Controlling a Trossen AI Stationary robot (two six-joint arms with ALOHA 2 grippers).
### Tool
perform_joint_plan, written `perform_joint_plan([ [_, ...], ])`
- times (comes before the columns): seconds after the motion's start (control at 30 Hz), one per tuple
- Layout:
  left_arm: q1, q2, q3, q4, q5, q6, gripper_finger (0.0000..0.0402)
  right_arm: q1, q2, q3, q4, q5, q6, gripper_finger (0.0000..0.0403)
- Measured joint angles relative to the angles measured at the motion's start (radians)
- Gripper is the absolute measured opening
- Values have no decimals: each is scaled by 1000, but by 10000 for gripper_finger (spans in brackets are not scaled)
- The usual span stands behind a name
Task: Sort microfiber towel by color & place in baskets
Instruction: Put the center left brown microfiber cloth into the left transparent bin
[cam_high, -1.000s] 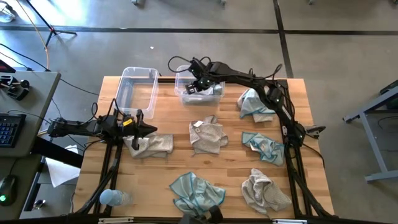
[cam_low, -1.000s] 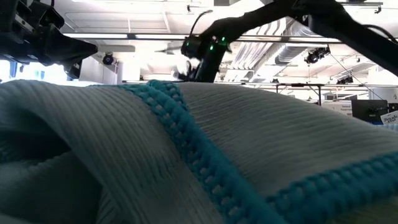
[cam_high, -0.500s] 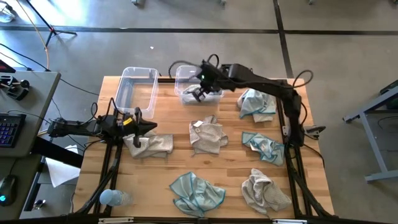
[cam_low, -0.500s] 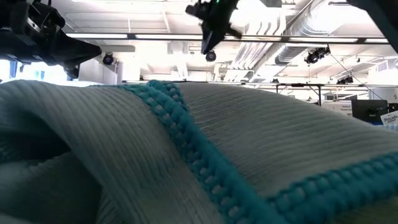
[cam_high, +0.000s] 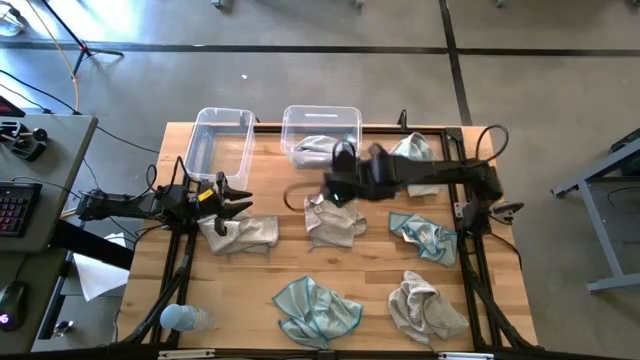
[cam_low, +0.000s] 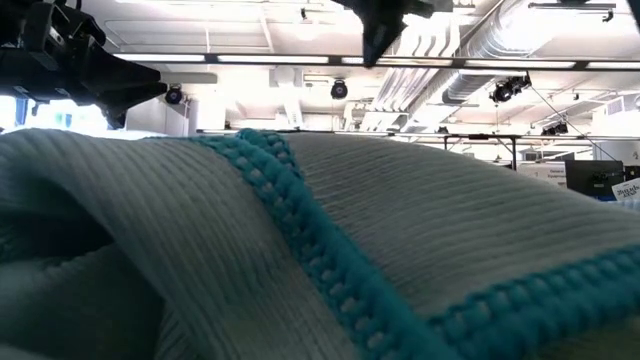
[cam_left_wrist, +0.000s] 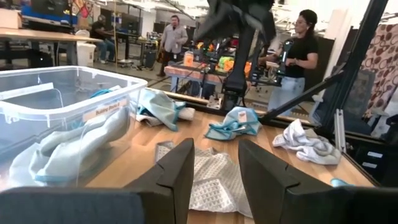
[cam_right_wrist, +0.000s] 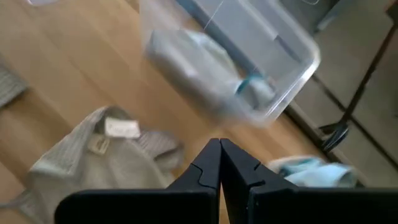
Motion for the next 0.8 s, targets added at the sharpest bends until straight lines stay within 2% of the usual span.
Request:
perform_joint_plan([
  [0.1, 0, 0, 0, 0, 2, -1, 112, 59, -121, -250, 149, -7, 89, 0],
  [0.23, 0, 0, 0, 1, 0, -28, 111, 155, -299, -586, 455, -10, 139, 0],
  [0.47, 0, 39, 54, -88, -82, -72, 111, 272, -562, -1125, 1129, -9, 65, 0],
  [0.57, 0, 93, 118, -158, -108, -105, 111, 296, -603, -1332, 1462, -10, 60, 0],
  [0.67, 0, 175, 203, -242, -140, -134, 111, 307, -589, -1497, 1761, -10, 76, 0],
  [0.8, 0, 332, 348, -389, -173, -180, 110, 307, -550, -1620, 2001, -24, 76, 0],
])
